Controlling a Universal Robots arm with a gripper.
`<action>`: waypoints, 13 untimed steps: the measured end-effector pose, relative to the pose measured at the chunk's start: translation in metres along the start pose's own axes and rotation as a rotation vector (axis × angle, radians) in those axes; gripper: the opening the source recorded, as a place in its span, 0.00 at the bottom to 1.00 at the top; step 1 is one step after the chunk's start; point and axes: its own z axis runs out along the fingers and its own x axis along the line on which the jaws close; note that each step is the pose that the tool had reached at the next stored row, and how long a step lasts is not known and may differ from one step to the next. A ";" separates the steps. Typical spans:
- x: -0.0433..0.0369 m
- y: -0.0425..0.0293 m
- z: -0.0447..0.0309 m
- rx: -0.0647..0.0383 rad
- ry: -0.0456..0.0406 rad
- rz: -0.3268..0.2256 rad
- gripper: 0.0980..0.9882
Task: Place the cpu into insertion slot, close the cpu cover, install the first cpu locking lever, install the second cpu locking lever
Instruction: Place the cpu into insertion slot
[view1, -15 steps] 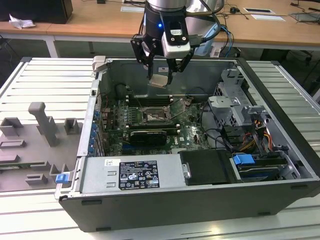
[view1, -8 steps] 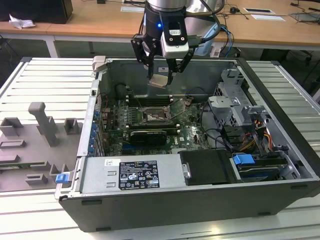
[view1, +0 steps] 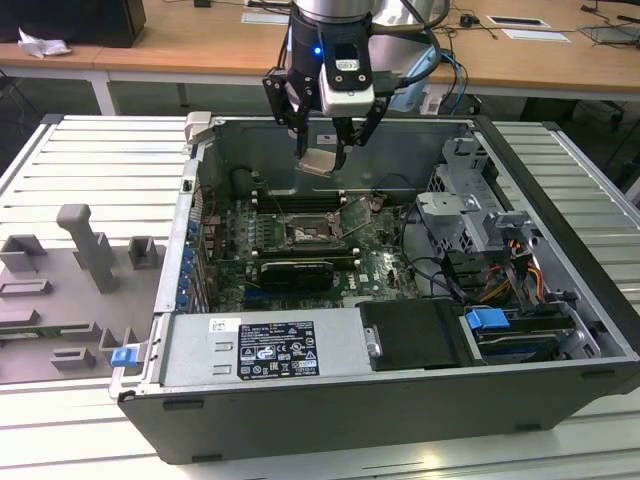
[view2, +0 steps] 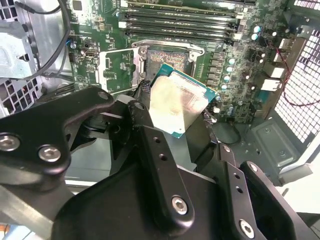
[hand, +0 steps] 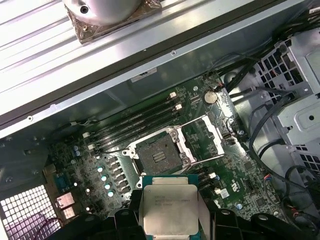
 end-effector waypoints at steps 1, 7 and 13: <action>0.0000 0.0000 0.0000 0.000 -0.0004 0.005 0.48; 0.0000 0.0000 0.0001 -0.001 -0.0034 0.038 0.48; 0.0000 0.0000 0.0002 -0.001 -0.0067 0.076 0.48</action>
